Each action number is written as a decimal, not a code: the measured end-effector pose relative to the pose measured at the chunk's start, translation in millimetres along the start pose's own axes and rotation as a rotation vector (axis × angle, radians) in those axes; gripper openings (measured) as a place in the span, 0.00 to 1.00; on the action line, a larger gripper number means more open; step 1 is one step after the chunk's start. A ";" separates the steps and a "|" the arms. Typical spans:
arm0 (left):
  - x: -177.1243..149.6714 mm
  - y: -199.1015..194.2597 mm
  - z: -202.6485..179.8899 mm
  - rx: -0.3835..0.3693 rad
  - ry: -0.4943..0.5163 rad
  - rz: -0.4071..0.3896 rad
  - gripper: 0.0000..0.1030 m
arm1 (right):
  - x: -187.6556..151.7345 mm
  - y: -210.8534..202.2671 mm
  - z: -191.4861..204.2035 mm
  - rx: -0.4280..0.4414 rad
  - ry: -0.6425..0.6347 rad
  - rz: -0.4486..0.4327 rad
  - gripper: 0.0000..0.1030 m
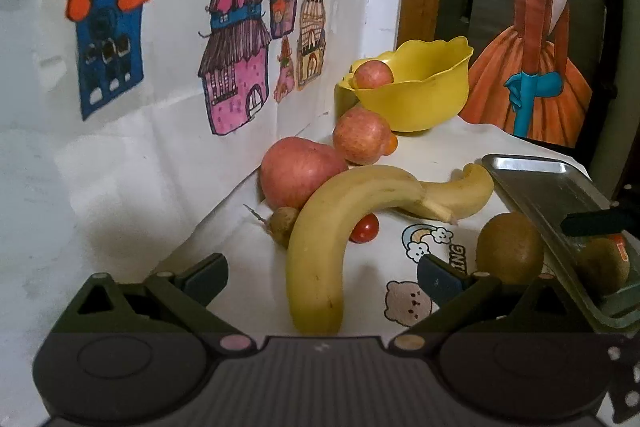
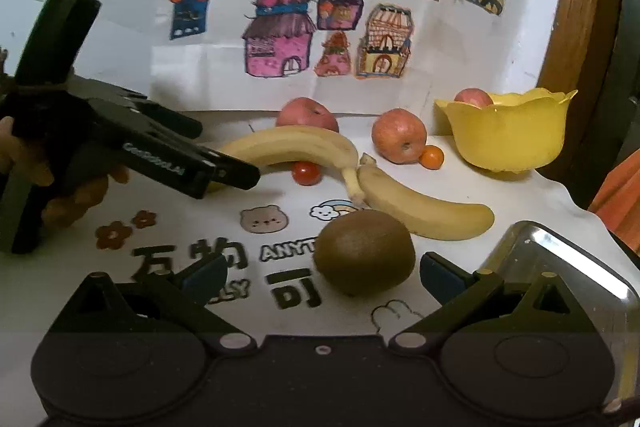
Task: Organize fruits
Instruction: 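Grasp the second kiwi with the right tool while the left tool grasps a banana, then carry the kiwi toward the metal tray with the right tool while the left tool carries the banana, then lower the kiwi into the tray and open the right tool while the left tool releases the banana, then withdraw both tools from the metal tray, then grasp the red cherry tomato with the right tool while the left tool grasps the small brown pear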
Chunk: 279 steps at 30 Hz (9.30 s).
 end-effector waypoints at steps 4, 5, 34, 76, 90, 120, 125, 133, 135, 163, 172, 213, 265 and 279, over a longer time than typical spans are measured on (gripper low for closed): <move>1.0 6.3 2.5 -0.012 -0.010 0.017 0.89 | 3.7 18.6 -16.6 -0.005 0.061 0.023 0.97; 1.2 7.4 3.3 -0.018 -0.016 0.021 0.87 | 3.9 22.3 -20.2 -0.004 0.078 0.029 0.95; 6.5 25.5 0.4 0.048 -0.067 0.092 0.35 | 3.0 43.3 -23.9 -0.037 0.117 0.066 0.68; -71.6 -89.2 -83.9 0.060 0.096 0.141 0.51 | -78.3 -108.7 37.6 0.086 0.010 0.033 0.67; -72.6 -88.3 -88.9 0.028 0.101 0.116 0.39 | -84.5 -108.3 33.8 0.098 0.030 -0.035 0.68; -75.8 -107.8 -145.1 -0.067 0.064 0.022 0.36 | -120.4 -144.9 -1.1 0.013 0.091 -0.106 0.67; -63.9 -105.2 -150.7 -0.107 -0.004 0.002 0.36 | -124.3 -153.8 -14.4 -0.020 0.115 -0.140 0.67; -41.4 -91.1 -173.8 -0.153 -0.040 -0.048 0.36 | -130.6 -162.8 -50.6 -0.096 0.171 -0.185 0.67; -34.3 -86.2 -180.9 -0.163 -0.043 -0.057 0.36 | -130.7 -161.6 -59.7 -0.113 0.180 -0.195 0.67; 21.4 58.3 -255.4 -0.191 -0.042 0.034 0.36 | -128.3 -94.5 -141.3 -0.190 0.260 -0.228 0.67; 19.5 65.7 -261.2 -0.178 -0.025 0.050 0.36 | -128.5 -91.5 -144.0 -0.191 0.282 -0.237 0.67; 25.8 -20.0 -259.4 -0.140 0.004 -0.128 0.97 | -115.8 -169.5 -106.5 -0.269 0.206 -0.427 0.99; -139.7 -226.4 -96.2 0.062 -0.126 -0.219 1.00 | -158.7 -233.0 89.4 -0.368 0.386 -0.268 0.99; -86.7 -207.4 -44.0 0.185 -0.018 -0.178 1.00 | -60.2 -222.1 86.1 -0.086 0.111 -0.294 0.99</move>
Point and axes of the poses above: each gripper's, at about its wrist camera, not at the fingertips, and y roughly the way its jaws point, z to its left, x to its top, the point moved 3 cm from there along y, roughly the way its jaws point, and after that the axes turned 1 degree about -y, right-handed, at the moved point
